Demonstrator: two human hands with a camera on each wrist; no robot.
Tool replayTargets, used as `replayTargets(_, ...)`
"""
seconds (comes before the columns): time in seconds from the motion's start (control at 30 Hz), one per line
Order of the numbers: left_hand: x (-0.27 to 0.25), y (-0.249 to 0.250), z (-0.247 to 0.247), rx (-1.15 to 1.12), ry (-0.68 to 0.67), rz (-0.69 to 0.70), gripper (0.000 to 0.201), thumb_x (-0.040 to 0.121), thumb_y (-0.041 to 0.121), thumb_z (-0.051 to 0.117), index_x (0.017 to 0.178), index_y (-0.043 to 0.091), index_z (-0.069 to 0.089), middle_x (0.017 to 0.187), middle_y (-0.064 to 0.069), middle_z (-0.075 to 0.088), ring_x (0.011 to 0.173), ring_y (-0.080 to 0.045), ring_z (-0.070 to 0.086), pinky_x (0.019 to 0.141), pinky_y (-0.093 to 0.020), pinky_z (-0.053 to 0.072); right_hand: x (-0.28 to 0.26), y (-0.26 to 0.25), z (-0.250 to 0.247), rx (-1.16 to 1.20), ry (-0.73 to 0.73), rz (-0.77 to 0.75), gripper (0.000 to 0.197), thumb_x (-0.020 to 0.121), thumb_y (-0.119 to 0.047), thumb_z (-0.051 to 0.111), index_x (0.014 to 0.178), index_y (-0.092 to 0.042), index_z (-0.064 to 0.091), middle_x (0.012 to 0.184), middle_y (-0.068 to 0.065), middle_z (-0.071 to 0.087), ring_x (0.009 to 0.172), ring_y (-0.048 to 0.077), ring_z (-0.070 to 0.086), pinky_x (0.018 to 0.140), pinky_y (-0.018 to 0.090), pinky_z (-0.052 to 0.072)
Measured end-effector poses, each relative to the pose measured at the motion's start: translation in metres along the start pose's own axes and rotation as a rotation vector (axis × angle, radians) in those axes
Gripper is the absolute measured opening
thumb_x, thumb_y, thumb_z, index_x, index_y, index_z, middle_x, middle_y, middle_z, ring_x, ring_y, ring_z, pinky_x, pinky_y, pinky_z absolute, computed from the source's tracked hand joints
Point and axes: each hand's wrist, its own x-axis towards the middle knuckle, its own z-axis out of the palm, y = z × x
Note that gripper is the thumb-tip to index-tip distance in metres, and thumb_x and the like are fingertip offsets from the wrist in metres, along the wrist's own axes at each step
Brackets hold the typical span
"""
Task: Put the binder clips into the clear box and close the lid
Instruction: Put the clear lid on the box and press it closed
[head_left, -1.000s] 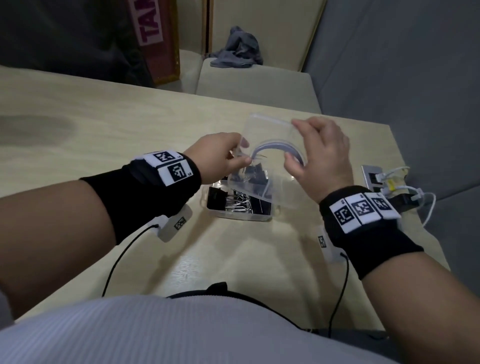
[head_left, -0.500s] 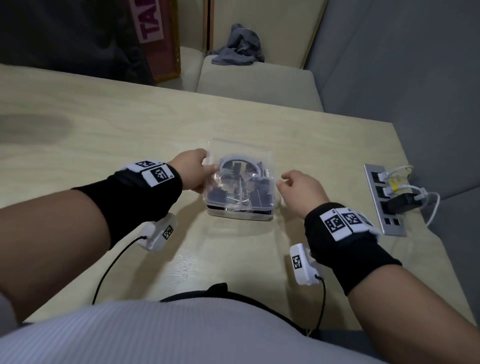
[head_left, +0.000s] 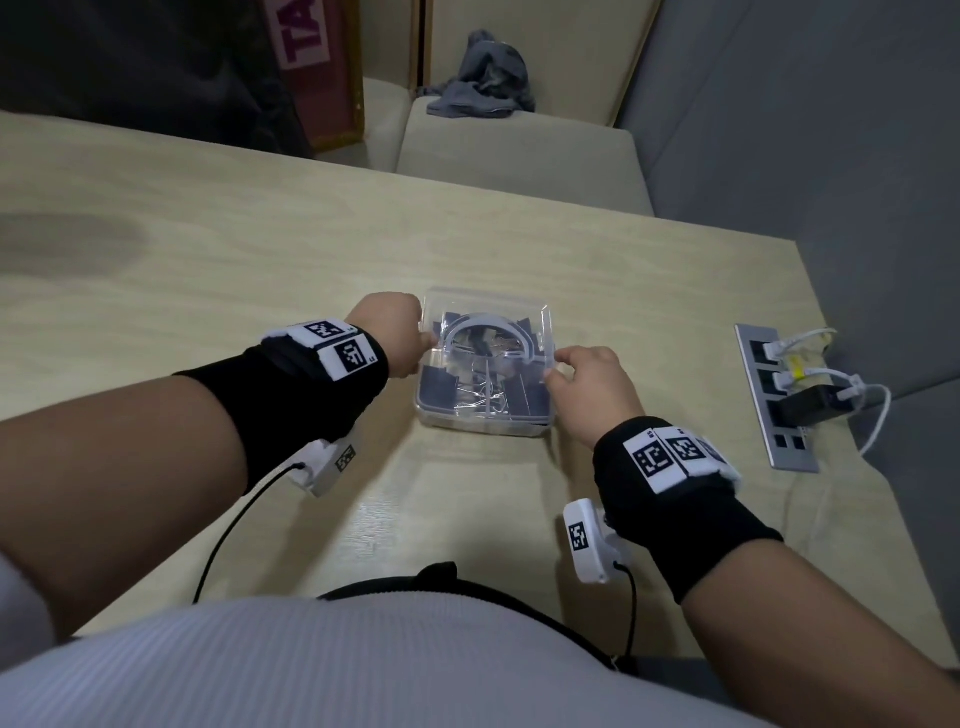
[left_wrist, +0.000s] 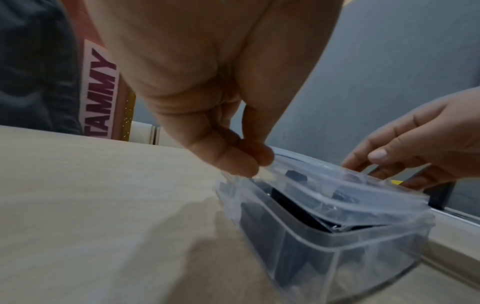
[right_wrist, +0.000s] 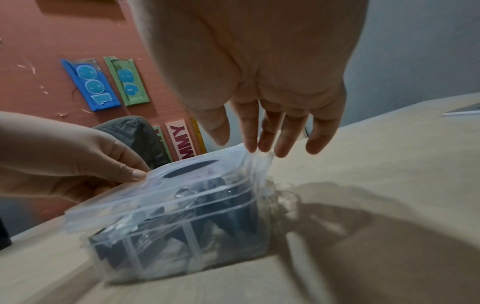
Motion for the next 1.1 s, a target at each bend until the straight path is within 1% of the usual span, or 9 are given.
replayTargets(0.1,0.001,-0.002,0.001,-0.094,0.028,0.002,0.036,0.094,0.031,0.055,0.120,0.006,0.056,0.080,-0.007,0.076,0.083,-0.022,0.071,0.085,-0.037,0.053,0.000,-0.002,0.003,0.059,0.037,-0.012,0.034,0.094,-0.025,0.047,0.126,-0.018,0.056,0.131,0.011,0.050,0.112,0.026,0.054,0.093,0.029,0.038)
replayTargets(0.2,0.002,-0.001,0.001,-0.164,0.011,-0.004,0.036,0.095,0.028,0.053,0.126,0.007,0.053,0.075,-0.005,0.075,0.073,-0.018,0.071,0.080,-0.030,0.051,0.002,-0.001,0.005,0.136,0.082,0.003,0.036,0.093,-0.021,0.047,0.128,-0.017,0.053,0.129,0.010,0.053,0.111,0.023,0.054,0.090,0.025,0.036)
replayTargets(0.3,0.001,0.001,0.003,-0.157,-0.002,0.002,0.034,0.096,0.027,0.052,0.125,0.008,0.054,0.077,-0.006,0.076,0.074,-0.018,0.072,0.079,-0.030,0.052,0.004,0.003,0.006,0.197,0.119,0.029,0.038,0.091,-0.020,0.048,0.129,-0.017,0.052,0.125,0.006,0.057,0.106,0.019,0.056,0.089,0.025,0.037)
replayTargets(0.57,0.002,0.010,0.000,0.065,-0.038,0.009,0.021,0.088,0.016,0.057,0.096,0.002,0.071,0.075,-0.009,0.077,0.071,-0.025,0.073,0.079,-0.039,0.058,0.008,0.009,0.010,0.107,0.137,0.029,0.030,0.088,-0.018,0.052,0.116,-0.021,0.060,0.114,0.001,0.062,0.100,0.019,0.059,0.091,0.033,0.047)
replayTargets(0.63,0.004,0.010,0.001,0.095,-0.038,0.007,0.020,0.087,0.014,0.057,0.075,0.005,0.071,0.070,-0.008,0.076,0.065,-0.025,0.071,0.075,-0.037,0.059,0.010,0.008,0.010,0.076,0.140,0.030,0.029,0.088,-0.018,0.051,0.115,-0.023,0.060,0.113,0.000,0.061,0.099,0.019,0.059,0.092,0.037,0.047)
replayTargets(0.73,0.006,0.010,-0.001,0.117,-0.048,0.005,0.041,0.086,0.015,0.053,0.046,0.011,0.060,0.061,-0.005,0.074,0.050,-0.021,0.062,0.066,-0.032,0.058,0.013,0.007,0.010,0.040,0.165,0.020,0.028,0.087,-0.014,0.052,0.113,-0.022,0.061,0.111,0.001,0.061,0.097,0.020,0.059,0.092,0.041,0.048)
replayTargets(0.8,0.007,0.008,-0.002,0.108,-0.058,0.012,0.040,0.086,0.015,0.054,0.047,0.011,0.062,0.063,-0.005,0.075,0.053,-0.022,0.065,0.069,-0.034,0.059,0.014,0.006,0.010,0.020,0.177,0.008,0.029,0.087,-0.012,0.052,0.112,-0.021,0.061,0.110,0.002,0.061,0.096,0.021,0.060,0.091,0.040,0.049)
replayTargets(0.97,0.004,0.005,0.000,0.074,-0.033,0.027,0.026,0.088,0.019,0.053,0.076,0.006,0.073,0.066,-0.006,0.076,0.065,-0.023,0.072,0.074,-0.037,0.059,0.016,0.008,0.011,0.021,0.181,-0.006,0.031,0.085,-0.011,0.052,0.112,-0.021,0.063,0.110,0.001,0.062,0.095,0.020,0.060,0.089,0.036,0.049)
replayTargets(1.1,0.008,0.005,-0.006,0.087,-0.087,-0.005,0.035,0.085,0.020,0.054,0.058,0.009,0.074,0.061,-0.003,0.074,0.056,-0.019,0.065,0.057,-0.027,0.052,0.019,0.009,0.010,0.051,0.171,0.014,0.026,0.086,-0.013,0.053,0.106,-0.025,0.064,0.105,-0.002,0.063,0.090,0.016,0.059,0.082,0.030,0.048)
